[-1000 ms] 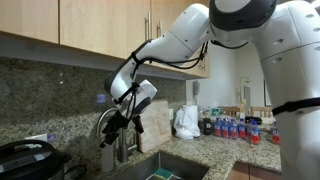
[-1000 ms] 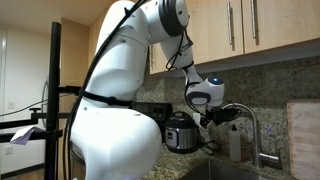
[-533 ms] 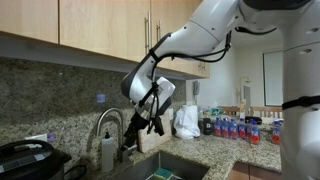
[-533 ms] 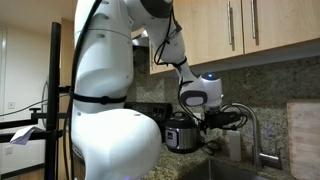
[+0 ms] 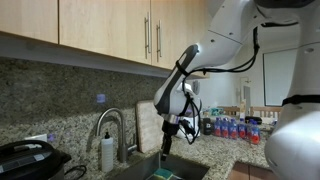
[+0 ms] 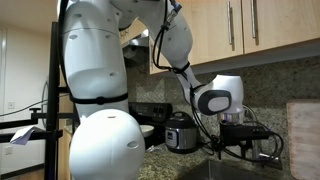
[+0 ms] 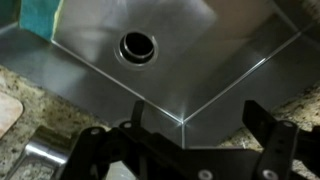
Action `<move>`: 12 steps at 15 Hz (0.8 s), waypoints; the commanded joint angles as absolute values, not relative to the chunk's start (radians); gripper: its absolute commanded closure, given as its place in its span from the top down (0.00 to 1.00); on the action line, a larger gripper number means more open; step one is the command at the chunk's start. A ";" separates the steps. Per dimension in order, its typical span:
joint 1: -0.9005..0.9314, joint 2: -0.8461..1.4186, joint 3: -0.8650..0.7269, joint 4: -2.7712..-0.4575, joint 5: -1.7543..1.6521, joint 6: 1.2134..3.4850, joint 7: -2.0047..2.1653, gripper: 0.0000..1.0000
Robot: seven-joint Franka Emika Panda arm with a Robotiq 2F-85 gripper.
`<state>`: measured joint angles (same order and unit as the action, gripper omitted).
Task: Move the faucet to the left
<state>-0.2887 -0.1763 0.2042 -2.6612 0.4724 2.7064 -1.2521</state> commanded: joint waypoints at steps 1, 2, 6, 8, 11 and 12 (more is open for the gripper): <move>-0.398 -0.266 0.244 -2.612 0.187 2.423 -0.993 1.00; -0.316 -0.268 0.150 -2.585 0.100 2.344 -0.921 1.00; -0.188 -0.272 0.029 -2.462 -0.012 1.992 -0.810 1.00; -0.143 -0.286 -0.015 -2.401 0.002 1.819 -0.801 1.00; -0.106 -0.316 -0.065 -2.293 0.022 1.560 -0.787 1.00; -0.100 -0.331 -0.078 -2.251 0.025 1.476 -0.782 1.00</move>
